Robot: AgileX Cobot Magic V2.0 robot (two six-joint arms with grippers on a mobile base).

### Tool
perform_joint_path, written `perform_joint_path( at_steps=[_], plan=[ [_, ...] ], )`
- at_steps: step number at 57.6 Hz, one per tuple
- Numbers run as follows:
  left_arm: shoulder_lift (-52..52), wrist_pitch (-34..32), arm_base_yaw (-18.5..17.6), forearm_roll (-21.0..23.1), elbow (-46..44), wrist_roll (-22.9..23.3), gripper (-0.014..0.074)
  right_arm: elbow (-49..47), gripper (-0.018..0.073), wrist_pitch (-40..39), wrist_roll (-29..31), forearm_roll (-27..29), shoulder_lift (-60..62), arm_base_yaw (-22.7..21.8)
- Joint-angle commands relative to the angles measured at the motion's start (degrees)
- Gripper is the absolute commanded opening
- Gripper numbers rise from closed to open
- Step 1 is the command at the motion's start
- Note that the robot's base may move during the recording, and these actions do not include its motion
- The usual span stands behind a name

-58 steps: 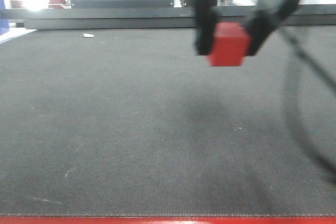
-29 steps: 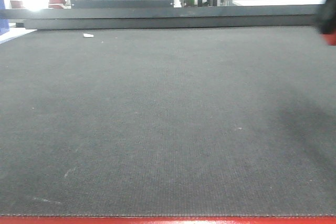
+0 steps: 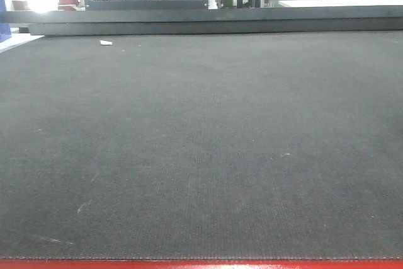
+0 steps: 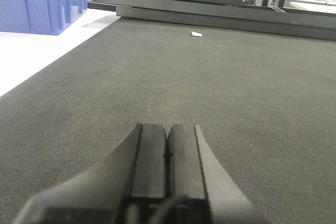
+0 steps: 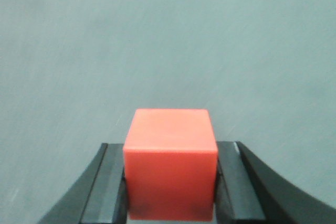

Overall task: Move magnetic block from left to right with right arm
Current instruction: 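Hold the red cube raised in the right gripper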

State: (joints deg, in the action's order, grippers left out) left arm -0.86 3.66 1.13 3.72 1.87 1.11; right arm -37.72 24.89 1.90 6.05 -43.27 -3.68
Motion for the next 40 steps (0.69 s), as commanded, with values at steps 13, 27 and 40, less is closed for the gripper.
perform_joint_path(
  at_steps=[13, 27, 40],
  plan=[
    [-0.54, -4.82, 0.0, 0.16, 0.48, 0.1, -0.0117, 10.57, 0.0288, -17.03, 0.84, 0.44, 14.92, -0.94],
    [-0.54, -4.82, 0.0, 0.16, 0.48, 0.1, -0.0117, 17.38, 0.0288, -17.83, 0.84, -7.15, 27.12, -0.69],
    [-0.54, -4.82, 0.0, 0.16, 0.48, 0.1, -0.0117, 18.44, 0.0288, -17.4, 0.78, -7.2, 32.45, -0.57]
  ],
)
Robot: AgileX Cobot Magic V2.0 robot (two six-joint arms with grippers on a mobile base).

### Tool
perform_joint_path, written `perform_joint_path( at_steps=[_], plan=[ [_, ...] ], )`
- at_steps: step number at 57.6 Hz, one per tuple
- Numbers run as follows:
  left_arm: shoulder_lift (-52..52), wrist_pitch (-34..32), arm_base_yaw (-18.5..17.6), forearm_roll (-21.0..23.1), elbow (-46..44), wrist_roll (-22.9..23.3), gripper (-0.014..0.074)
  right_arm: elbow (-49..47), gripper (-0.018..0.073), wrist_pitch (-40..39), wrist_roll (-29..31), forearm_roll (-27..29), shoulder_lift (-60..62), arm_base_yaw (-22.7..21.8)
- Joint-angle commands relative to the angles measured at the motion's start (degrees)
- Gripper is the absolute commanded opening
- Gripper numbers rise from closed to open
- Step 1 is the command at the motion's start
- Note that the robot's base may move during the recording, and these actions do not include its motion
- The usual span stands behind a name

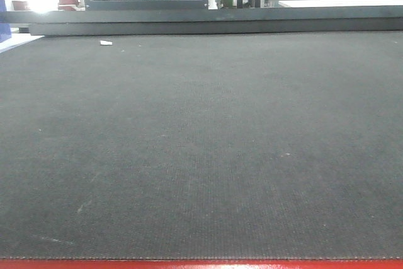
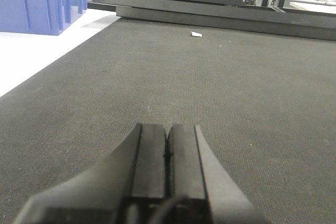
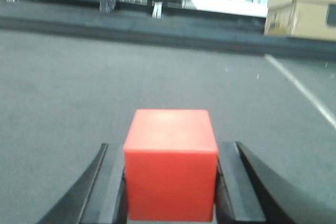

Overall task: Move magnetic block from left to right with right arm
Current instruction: 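Hold the red cube raised in the right gripper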

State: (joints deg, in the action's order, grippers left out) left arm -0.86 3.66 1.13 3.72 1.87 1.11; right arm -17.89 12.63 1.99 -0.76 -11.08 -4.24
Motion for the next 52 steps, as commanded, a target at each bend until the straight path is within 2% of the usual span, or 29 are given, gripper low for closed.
perform_joint_path(
  at_steps=[1, 52],
  plan=[
    [-0.54, -4.82, 0.0, 0.16, 0.48, 0.1, -0.0117, -1.39, 0.0288, -5.14, 0.69, -0.33, 0.32, 0.0],
    [-0.54, -4.82, 0.0, 0.16, 0.48, 0.1, -0.0117, -1.39, 0.0288, -5.14, 0.69, -0.26, 0.31, 0.0]
  ],
)
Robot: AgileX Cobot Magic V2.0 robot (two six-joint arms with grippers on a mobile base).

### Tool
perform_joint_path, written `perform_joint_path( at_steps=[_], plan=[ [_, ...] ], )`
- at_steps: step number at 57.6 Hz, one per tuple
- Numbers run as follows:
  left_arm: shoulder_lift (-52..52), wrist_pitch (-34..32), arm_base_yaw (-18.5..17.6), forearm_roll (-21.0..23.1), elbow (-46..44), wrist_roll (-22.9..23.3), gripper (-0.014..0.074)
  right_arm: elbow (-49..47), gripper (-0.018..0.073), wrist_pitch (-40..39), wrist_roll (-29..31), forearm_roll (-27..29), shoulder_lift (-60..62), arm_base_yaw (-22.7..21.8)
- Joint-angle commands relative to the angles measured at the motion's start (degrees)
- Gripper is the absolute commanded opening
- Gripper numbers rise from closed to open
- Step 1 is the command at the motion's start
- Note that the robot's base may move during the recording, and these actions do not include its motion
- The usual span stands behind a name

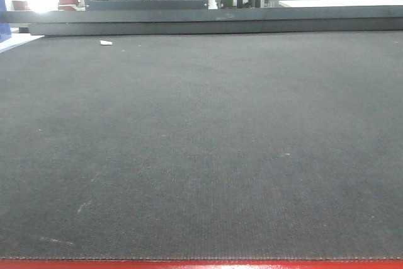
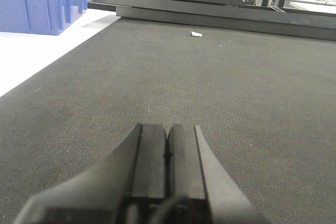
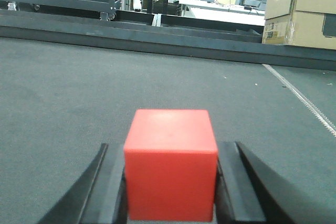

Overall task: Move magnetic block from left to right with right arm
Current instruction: 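Hold the red cube raised in the right gripper, then drive the base to the other table carrying the cube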

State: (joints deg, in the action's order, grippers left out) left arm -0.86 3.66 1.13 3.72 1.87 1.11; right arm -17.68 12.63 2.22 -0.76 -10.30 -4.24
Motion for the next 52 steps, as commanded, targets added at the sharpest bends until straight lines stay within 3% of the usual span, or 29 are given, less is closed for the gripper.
perform_joint_path(
  at_steps=[1, 52],
  plan=[
    [-0.54, -4.82, 0.0, 0.16, 0.48, 0.1, -0.0117, -1.6, 0.0288, -5.14, 0.46, -0.26, -0.47, 0.0],
    [-0.54, -4.82, 0.0, 0.16, 0.48, 0.1, -0.0117, -1.6, 0.0288, -5.14, 0.46, -0.26, -0.47, 0.0]
  ],
)
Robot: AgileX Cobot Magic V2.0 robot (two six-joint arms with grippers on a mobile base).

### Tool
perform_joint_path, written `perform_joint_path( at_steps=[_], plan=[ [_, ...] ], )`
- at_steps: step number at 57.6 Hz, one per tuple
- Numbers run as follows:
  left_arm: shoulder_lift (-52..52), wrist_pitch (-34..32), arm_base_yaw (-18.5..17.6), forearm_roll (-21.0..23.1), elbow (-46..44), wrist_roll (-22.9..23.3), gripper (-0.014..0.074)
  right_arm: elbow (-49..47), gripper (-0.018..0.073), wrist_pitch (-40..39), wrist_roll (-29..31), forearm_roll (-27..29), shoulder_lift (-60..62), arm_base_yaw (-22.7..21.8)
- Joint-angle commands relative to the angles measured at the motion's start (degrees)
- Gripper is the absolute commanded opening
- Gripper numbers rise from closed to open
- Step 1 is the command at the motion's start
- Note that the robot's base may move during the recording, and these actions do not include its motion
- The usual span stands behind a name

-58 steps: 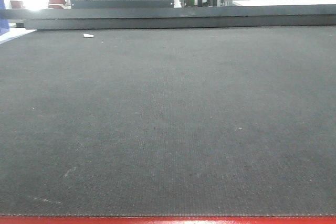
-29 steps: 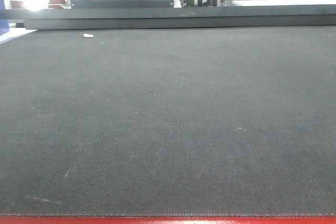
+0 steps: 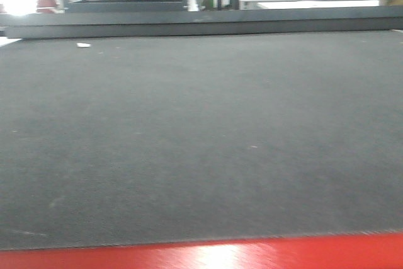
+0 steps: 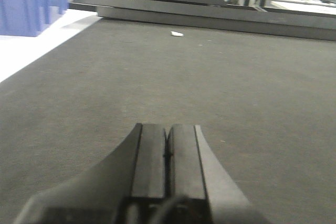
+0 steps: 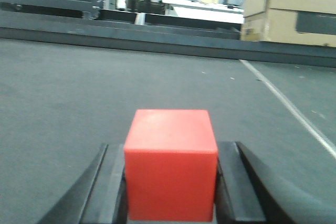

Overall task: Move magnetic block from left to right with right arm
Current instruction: 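Drive the base to the other table carrying the cube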

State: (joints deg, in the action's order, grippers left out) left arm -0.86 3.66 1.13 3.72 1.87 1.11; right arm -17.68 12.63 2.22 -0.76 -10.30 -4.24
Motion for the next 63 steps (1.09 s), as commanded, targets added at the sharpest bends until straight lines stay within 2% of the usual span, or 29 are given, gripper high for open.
perform_joint_path(
  at_steps=[1, 63],
  plan=[
    [-0.54, -4.82, 0.0, 0.16, 0.48, 0.1, -0.0117, -1.6, 0.0288, -5.14, 0.46, -0.26, -0.47, 0.0],
    [-0.54, -4.82, 0.0, 0.16, 0.48, 0.1, -0.0117, -1.6, 0.0288, -5.14, 0.46, -0.26, -0.47, 0.0]
  ],
)
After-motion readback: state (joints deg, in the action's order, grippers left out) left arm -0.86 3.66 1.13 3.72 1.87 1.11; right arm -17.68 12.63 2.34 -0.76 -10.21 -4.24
